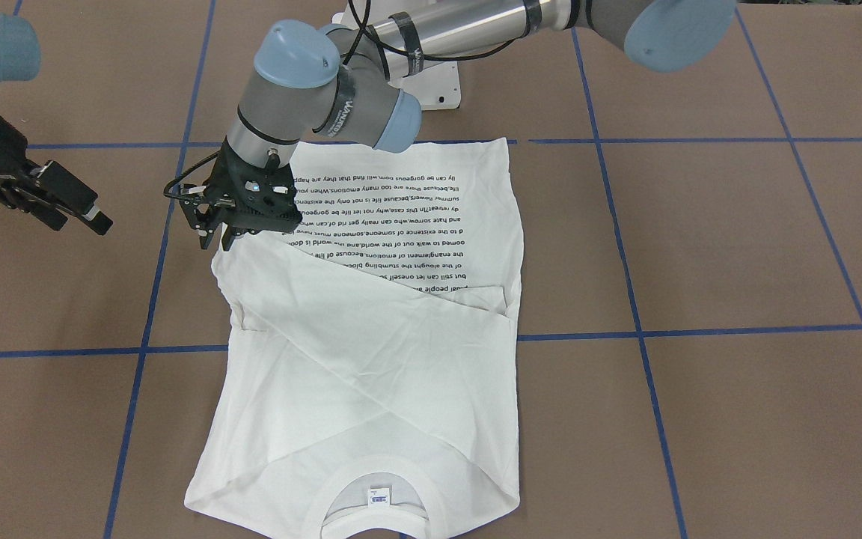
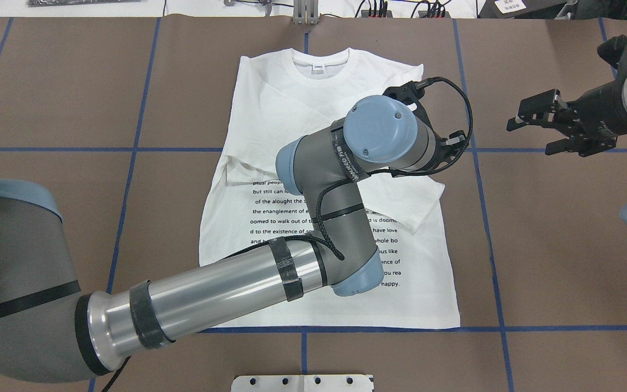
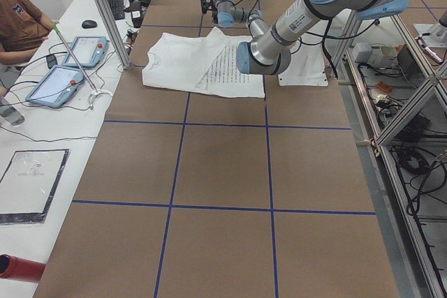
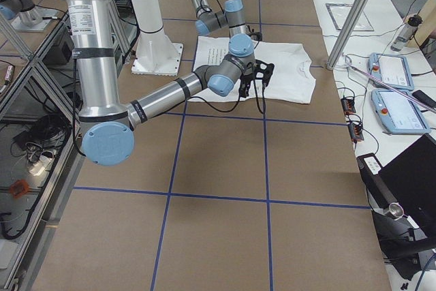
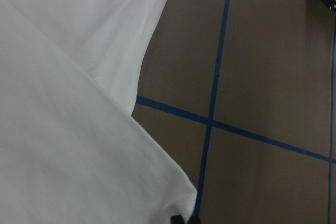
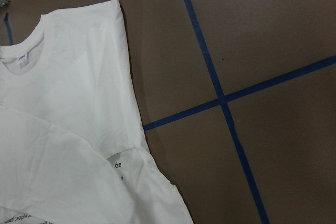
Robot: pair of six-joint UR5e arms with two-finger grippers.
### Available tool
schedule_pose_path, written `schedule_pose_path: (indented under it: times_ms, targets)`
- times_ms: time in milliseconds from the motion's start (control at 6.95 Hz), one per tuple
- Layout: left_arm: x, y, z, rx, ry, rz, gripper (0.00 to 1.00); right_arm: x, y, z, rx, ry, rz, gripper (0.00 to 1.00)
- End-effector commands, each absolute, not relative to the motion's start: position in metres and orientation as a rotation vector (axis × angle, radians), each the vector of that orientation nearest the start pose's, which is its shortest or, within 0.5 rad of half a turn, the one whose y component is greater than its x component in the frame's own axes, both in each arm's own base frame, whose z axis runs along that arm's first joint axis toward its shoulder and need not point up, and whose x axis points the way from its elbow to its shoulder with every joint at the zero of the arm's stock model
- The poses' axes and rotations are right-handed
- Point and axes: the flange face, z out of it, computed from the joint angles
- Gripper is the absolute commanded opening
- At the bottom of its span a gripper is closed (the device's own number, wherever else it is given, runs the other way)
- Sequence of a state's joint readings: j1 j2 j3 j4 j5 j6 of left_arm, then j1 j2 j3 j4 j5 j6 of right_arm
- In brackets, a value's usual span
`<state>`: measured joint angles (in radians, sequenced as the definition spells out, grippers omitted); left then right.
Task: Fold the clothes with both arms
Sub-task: 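Fold the other sleeve across the chest with the left gripper while the right arm withdraws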
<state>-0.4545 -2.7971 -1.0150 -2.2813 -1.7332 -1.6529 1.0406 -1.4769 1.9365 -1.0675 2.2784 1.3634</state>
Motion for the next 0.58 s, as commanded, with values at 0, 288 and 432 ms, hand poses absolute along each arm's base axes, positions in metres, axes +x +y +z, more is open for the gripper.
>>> schedule_pose_path:
  times_ms: [0, 288, 432]
  targets:
    - [0.662, -0.472, -0.026, 0.132, 1.415, -0.345, 0.73, -0.22, -0.463, 0.366, -0.019, -1.137, 0.38, 1.0]
    - [0.603, -0.481, 0.031, 0.114, 1.391, -0.332, 0.72, -0.297, -0.424, 0.364, -0.034, -1.082, 0.462, 0.99]
    - [0.573, -0.483, 0.058, 0.155, 1.377, -0.296, 0.71, -0.345, -0.382, 0.351, -0.051, -1.074, 0.555, 0.98]
